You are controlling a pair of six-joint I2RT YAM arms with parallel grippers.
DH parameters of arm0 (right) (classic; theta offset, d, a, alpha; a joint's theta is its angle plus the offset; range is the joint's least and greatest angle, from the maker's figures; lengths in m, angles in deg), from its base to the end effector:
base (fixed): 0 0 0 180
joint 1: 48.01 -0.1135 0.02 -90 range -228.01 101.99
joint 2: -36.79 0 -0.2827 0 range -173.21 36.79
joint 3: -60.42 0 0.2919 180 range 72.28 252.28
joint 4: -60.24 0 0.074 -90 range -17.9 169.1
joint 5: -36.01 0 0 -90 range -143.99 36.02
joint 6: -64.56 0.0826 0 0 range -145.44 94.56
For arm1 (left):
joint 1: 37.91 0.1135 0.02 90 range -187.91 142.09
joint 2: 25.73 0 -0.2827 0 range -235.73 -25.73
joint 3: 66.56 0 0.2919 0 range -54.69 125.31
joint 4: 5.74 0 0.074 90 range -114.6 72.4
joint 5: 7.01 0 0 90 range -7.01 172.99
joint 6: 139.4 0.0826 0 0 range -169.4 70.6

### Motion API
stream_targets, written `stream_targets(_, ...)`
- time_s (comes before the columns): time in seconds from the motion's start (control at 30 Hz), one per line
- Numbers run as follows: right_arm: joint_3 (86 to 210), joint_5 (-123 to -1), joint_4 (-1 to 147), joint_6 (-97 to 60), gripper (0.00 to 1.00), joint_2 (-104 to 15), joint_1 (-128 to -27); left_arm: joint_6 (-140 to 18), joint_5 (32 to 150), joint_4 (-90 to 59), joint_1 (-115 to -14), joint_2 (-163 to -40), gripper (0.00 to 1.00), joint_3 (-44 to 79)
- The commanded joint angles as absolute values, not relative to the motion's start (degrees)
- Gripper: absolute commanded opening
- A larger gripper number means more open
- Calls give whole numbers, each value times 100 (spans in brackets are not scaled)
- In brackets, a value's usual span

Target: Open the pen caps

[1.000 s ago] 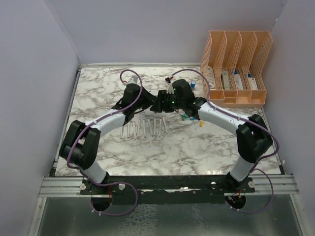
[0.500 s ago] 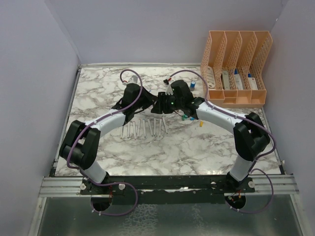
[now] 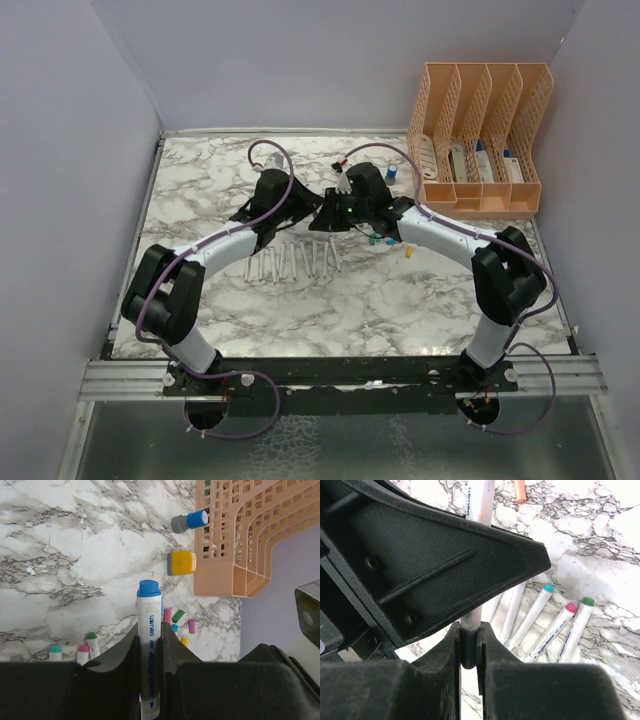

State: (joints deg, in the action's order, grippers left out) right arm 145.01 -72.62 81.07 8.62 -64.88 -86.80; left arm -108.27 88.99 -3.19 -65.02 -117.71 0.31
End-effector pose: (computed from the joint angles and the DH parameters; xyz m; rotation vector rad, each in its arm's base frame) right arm 0.3548 0.3190 0.2111 -0.2911 2.3887 1.0126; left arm 0.3862 -0.2074 0.2123 -0.5100 2.0644 -1.0486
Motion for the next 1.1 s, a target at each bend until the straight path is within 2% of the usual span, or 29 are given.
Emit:
stream_targets(0.0,14376,-7391,8349,674,1,-6201,-8712,-10413,8434,-590,-6469,-11964,0,629)
stream_targets(0.3,13217,-7378,8869,703,1,-5233,-8721,-9985,8439,-922,-6036,-13095,0,2121)
stream_targets(0.47,13111,-6124,9396,475,1,-4909,-8704,-9963,8772,-1013,-6024,-13084,0,2088)
stream_targets(0.63,13843,-4642,10099,-105,1,-5610,-8560,-9928,9331,-1148,-6079,-12564,0,1330)
stream_targets(0.83,14310,-4618,10011,-585,1,-6420,-8102,-9636,9664,-1671,-6262,-11995,0,794)
stream_targets(1.07,14525,-4743,9761,-773,1,-7003,-7957,-9598,9399,-1877,-6601,-11767,0,603)
